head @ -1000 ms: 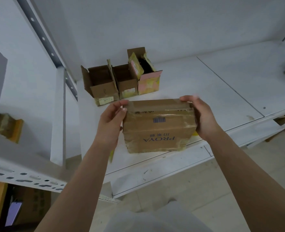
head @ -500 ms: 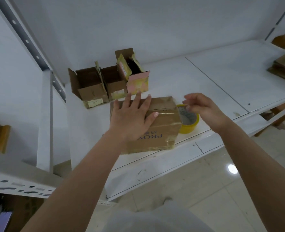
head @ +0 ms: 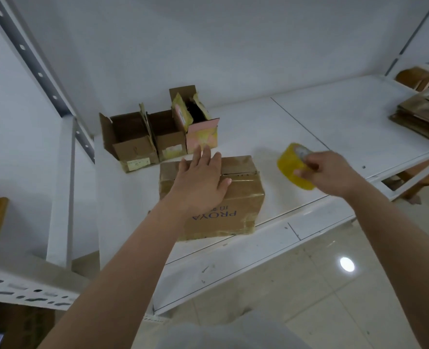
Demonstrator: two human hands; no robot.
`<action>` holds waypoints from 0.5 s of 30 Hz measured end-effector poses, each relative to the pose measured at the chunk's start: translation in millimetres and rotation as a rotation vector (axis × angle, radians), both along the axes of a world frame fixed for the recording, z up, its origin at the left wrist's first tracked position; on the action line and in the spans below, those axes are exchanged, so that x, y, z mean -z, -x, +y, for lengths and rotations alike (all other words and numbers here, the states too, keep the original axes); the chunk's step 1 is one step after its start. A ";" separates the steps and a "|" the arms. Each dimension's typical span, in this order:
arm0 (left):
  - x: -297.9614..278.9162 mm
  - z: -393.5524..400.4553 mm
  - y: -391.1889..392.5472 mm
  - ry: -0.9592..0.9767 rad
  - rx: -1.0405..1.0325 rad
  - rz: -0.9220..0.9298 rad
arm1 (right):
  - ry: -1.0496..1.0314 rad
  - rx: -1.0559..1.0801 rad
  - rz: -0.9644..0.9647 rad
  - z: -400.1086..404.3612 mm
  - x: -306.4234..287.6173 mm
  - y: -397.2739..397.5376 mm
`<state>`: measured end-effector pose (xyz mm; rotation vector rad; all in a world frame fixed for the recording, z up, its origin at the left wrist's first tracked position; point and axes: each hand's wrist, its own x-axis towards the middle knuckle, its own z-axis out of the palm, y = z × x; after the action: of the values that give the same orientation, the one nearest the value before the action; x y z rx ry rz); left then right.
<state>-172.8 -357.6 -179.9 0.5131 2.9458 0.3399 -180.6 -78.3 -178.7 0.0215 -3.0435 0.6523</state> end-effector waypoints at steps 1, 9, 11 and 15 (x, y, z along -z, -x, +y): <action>0.3 -0.4 -0.4 -0.060 -0.007 0.010 | 0.192 -0.026 0.019 -5.3 -16.2 -2.5; -6.9 -11.5 -16.9 -1.048 -0.016 0.045 | 0.556 -0.445 -0.011 -89.5 -91.2 -29.1; -6.7 -13.9 -19.6 -1.151 0.010 0.093 | 0.561 -0.486 -0.074 -104.4 -92.9 -29.0; -3.5 -21.0 -22.8 -1.315 -0.031 0.097 | 0.567 -0.531 -0.214 -121.9 -91.0 -20.7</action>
<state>-150.0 -378.7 -176.4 0.5557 2.3747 2.2768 -159.9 -200.2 -87.8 0.8068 -2.9097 1.6149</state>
